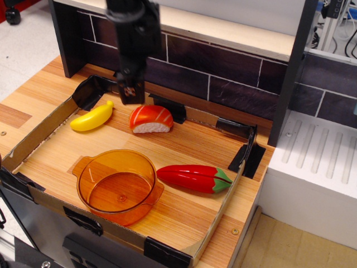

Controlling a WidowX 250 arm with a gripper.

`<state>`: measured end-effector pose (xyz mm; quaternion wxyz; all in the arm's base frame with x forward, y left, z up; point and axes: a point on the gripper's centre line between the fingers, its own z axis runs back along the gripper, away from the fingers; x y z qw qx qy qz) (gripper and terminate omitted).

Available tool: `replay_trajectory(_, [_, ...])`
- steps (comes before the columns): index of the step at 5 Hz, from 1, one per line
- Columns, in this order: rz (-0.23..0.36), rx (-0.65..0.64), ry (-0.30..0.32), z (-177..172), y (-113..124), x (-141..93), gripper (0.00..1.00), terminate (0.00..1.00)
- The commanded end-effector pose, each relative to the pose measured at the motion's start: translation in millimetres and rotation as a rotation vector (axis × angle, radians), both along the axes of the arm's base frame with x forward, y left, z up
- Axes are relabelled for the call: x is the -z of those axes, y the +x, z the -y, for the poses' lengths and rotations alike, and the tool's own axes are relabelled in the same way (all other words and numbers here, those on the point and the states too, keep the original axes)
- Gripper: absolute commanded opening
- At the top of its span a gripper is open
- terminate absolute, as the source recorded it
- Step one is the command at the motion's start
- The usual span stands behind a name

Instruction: Take sushi out of pot

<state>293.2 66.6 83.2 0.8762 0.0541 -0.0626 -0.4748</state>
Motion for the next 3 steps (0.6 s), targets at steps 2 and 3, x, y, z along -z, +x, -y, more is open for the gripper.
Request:
replay_trajectory(2, [0.075,-0.006,-0.006,-17.9,-6.5,-36.5,1.0,0.0])
replay_trajectory(3, [0.075,-0.006,-0.006,-17.9,-6.5,-36.5,1.0,1.0])
